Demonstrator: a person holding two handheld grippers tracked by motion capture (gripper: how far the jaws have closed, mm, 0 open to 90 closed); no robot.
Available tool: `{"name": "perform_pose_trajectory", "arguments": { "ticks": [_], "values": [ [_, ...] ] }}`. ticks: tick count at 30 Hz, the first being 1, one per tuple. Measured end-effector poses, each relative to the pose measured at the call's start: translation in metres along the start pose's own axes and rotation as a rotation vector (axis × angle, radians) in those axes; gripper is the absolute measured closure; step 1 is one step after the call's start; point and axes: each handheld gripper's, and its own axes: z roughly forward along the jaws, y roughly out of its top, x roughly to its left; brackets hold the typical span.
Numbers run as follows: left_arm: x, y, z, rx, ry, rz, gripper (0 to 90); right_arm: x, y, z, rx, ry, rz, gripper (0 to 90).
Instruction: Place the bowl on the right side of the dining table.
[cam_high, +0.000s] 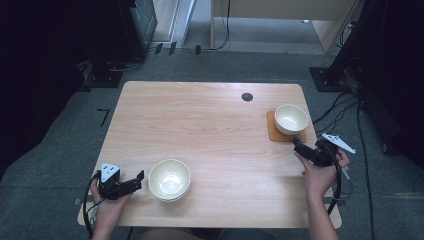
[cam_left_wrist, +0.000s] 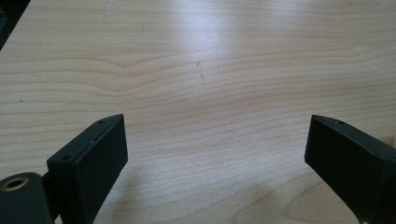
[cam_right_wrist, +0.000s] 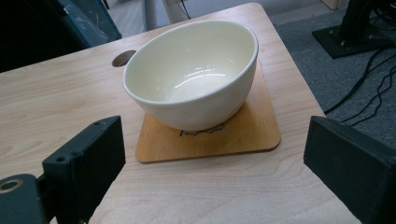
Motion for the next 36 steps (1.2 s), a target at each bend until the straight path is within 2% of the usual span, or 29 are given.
{"name": "perform_pose_trajectory", "arguments": {
  "ticks": [8,24,36],
  "values": [
    [-0.001,0.0,0.0,-0.001,0.002,0.004,5.5,0.0,-0.009,-0.007,-0.001,-0.005,-0.023,5.5],
    [-0.001,0.0,0.0,0.0,0.0,0.006,5.5,-0.002,-0.022,-0.018,0.018,-0.005,-0.039,5.5],
    [-0.001,0.0,0.0,0.0,-0.002,0.008,5.5,-0.01,-0.03,-0.026,0.022,-0.013,-0.045,5.5]
  ]
}}
